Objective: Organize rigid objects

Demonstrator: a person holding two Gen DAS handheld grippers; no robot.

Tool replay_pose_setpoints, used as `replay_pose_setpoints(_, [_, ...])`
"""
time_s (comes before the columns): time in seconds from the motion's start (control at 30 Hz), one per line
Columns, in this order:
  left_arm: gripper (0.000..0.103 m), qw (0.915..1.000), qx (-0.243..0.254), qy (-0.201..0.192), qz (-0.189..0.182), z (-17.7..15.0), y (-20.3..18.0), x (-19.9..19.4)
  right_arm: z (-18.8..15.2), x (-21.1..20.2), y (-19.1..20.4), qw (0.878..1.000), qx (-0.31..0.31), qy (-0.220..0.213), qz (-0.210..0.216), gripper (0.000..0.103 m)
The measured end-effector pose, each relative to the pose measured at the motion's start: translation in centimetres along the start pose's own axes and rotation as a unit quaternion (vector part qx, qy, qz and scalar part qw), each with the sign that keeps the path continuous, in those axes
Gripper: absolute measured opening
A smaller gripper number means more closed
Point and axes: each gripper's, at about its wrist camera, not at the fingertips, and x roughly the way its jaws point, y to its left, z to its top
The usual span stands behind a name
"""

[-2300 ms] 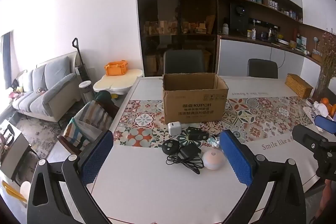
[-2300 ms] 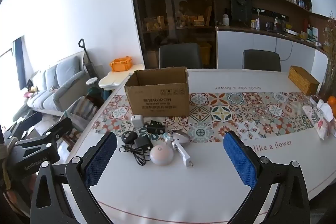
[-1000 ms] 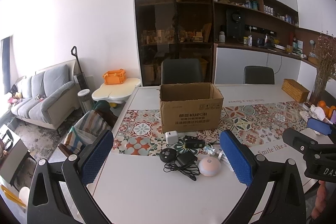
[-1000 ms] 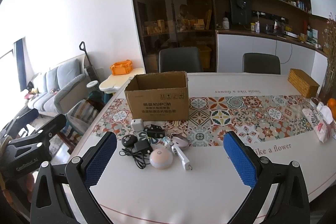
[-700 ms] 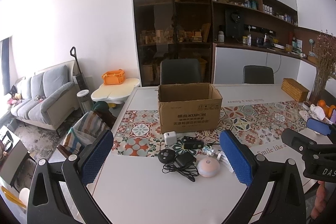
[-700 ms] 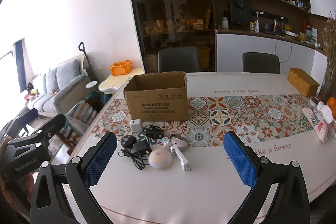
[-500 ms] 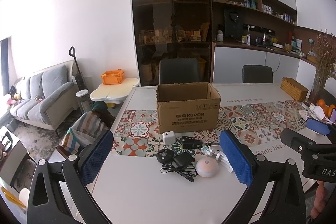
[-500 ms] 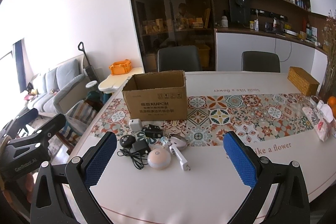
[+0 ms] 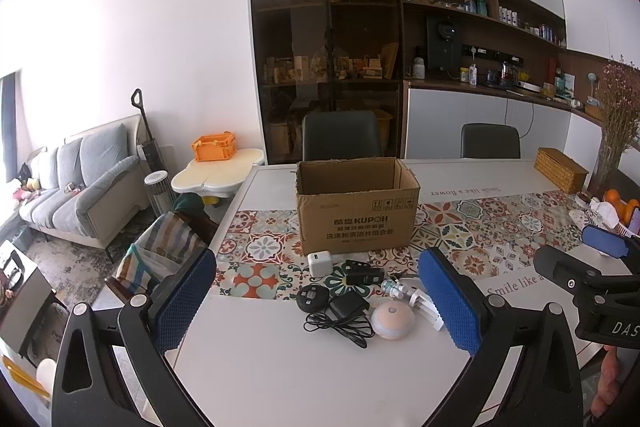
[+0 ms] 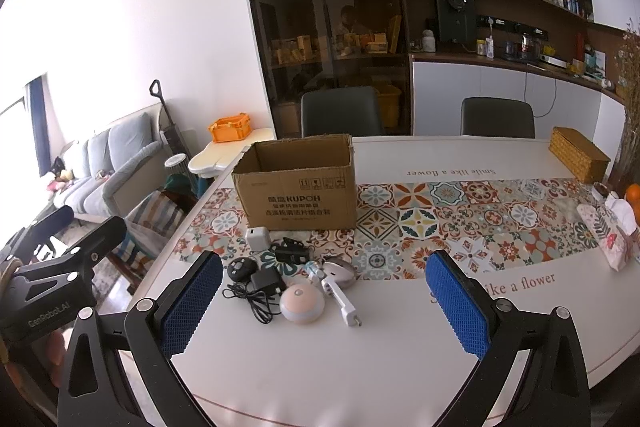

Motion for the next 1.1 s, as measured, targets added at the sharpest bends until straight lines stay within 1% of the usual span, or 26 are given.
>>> replay_pose_setpoints(0.57, [0.103, 1.0000, 0.000, 0.000, -0.001, -0.1, -0.1, 0.1, 0.0, 0.2, 0.0, 1.000, 0.000, 0.000, 0.001, 0.102])
replay_pose_setpoints(0.73, [0.103, 1.0000, 0.002, 0.007, -0.004, -0.3, -0.4, 0.6, -0.3, 0.8, 0.0, 1.000, 0.000, 0.007, 0.000, 0.102])
replay_pose_setpoints(0.9, [0.103, 0.9997, 0.004, 0.023, -0.008, -0.6, -0.2, 2.1, -0.5, 1.6, 0.2, 1.000, 0.004, 0.018, -0.004, 0.102])
replay_pose_setpoints(1.1, [0.103, 0.9976, 0.013, 0.065, -0.020, -1.6, 0.3, 6.0, -0.9, 4.3, 0.6, 0.998, 0.012, 0.052, -0.016, 0.102])
